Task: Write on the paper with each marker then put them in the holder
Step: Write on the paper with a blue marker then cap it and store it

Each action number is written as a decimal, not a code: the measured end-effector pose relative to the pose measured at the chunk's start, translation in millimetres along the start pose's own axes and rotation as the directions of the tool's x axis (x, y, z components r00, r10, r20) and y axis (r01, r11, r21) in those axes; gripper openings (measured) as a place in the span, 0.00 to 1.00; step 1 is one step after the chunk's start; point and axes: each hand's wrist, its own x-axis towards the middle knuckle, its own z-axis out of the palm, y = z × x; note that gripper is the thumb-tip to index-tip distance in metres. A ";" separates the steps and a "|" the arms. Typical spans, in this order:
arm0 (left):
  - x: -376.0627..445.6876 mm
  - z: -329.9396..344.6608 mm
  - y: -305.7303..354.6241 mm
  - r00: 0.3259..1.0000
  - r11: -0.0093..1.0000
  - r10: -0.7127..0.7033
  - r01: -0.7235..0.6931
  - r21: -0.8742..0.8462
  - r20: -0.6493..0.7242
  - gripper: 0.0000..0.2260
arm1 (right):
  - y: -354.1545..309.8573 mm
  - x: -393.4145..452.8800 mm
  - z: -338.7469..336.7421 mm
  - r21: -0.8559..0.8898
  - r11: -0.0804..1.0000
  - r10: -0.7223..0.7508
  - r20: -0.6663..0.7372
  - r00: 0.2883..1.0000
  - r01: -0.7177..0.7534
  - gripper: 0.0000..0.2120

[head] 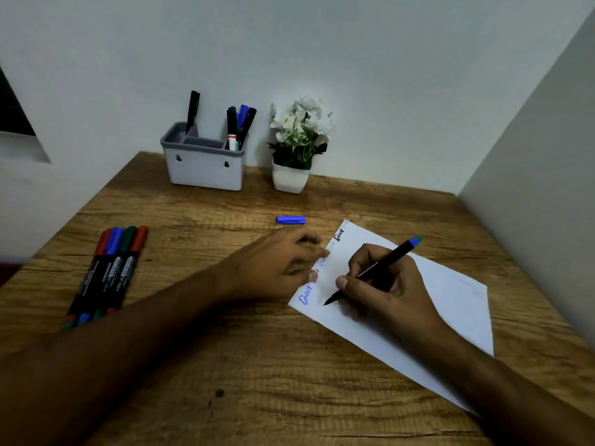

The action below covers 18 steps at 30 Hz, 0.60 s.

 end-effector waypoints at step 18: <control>-0.2 -1.5 1.3 1.000 1.000 0.005 -0.005 0.024 0.021 0.20 | 7.4 -1.0 17.9 -0.339 0.927 -0.134 0.094 0.986 0.159 0.09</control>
